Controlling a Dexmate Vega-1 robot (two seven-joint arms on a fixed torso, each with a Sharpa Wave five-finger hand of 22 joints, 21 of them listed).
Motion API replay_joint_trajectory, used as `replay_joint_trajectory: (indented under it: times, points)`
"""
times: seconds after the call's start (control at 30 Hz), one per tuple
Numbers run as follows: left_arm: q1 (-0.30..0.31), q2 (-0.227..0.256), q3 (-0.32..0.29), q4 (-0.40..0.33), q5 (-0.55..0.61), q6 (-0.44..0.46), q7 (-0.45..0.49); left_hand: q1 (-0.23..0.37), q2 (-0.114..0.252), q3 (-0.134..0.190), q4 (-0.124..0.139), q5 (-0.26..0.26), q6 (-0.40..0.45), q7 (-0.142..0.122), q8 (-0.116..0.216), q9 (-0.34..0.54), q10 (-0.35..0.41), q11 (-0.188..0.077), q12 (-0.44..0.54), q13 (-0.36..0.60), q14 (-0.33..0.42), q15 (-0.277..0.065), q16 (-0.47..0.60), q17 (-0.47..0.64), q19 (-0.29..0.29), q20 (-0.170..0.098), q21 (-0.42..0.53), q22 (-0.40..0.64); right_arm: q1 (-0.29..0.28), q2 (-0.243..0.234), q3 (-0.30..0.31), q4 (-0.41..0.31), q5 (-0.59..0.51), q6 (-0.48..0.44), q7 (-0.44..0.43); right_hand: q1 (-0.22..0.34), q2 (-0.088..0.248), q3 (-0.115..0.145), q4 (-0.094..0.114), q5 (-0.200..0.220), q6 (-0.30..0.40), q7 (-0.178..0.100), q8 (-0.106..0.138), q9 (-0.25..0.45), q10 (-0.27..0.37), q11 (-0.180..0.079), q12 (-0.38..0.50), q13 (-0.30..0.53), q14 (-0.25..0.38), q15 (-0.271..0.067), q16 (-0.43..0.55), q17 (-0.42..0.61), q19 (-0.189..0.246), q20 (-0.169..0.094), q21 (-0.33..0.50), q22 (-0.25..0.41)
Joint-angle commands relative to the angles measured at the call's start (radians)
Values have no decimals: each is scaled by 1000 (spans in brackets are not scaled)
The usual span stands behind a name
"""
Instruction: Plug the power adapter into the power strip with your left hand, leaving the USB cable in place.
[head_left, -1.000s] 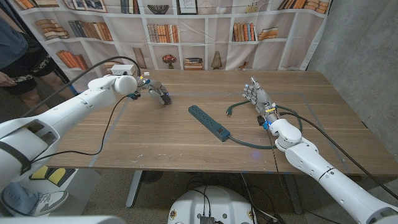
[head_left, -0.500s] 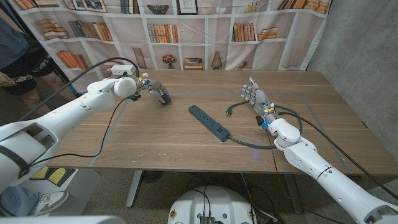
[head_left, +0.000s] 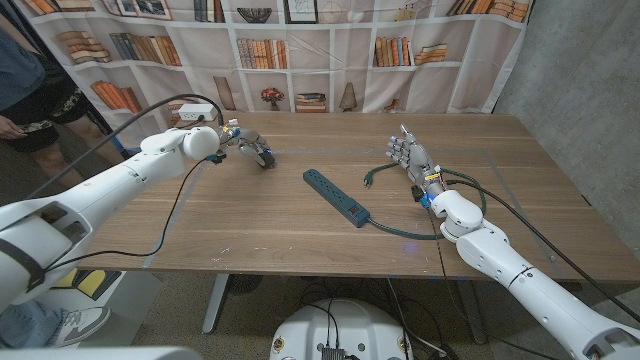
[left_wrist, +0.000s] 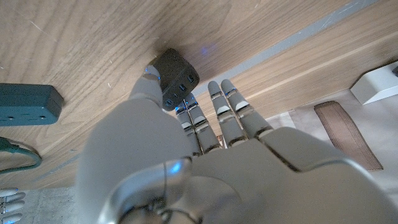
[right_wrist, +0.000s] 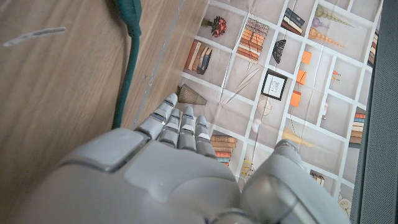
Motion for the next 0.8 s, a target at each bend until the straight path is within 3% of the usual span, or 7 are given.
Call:
replay_joint_trajectory:
  times: [0.03, 0.53, 0.7, 0.8]
  points:
    - [1, -8, -1, 12, -7, -2, 7, 7, 4, 6, 2, 6, 8, 5, 4, 3, 8, 4, -5, 2, 9, -101, -5, 1, 2, -19, 1, 4, 3, -1, -3, 8, -1, 3, 7, 1, 3, -3, 2, 4, 7, 2, -1, 2, 9, 3, -3, 3, 8, 3, 0, 4, 7, 5, -4, 5]
    - [-31, -50, 22, 100, -22, -37, 29, 15, 9, 11, 0, 7, 18, 2, 5, 2, 24, -2, -5, 2, 17, -104, -6, 1, 5, -17, 1, 4, 0, -3, -1, 8, 6, -9, 1, 0, 4, -4, 2, 4, 8, 2, -1, 2, 9, 3, -4, 3, 8, 3, 0, 4, 8, 5, -5, 5]
    - [-28, -50, 16, 99, -38, -34, 40, 27, 21, 21, -1, 8, 86, 0, 27, 1, 91, -2, 8, 3, 78, -119, 8, 1, 42, -30, 14, 4, 5, 0, -4, 16, 5, -6, 6, 0, 4, -4, 2, 4, 8, 2, -1, 2, 10, 3, -4, 3, 8, 5, -1, 4, 8, 5, -5, 5]
    - [-22, -52, 8, 102, -56, -33, 52, 43, 31, 32, -4, 7, 167, 3, 52, -2, 158, -4, 16, 1, 155, -138, 18, -3, 84, -46, 29, 3, 7, 3, -3, 18, 8, -7, 6, 0, 4, -4, 2, 4, 8, 2, -1, 2, 10, 3, -4, 3, 8, 5, -1, 4, 8, 5, -6, 5]
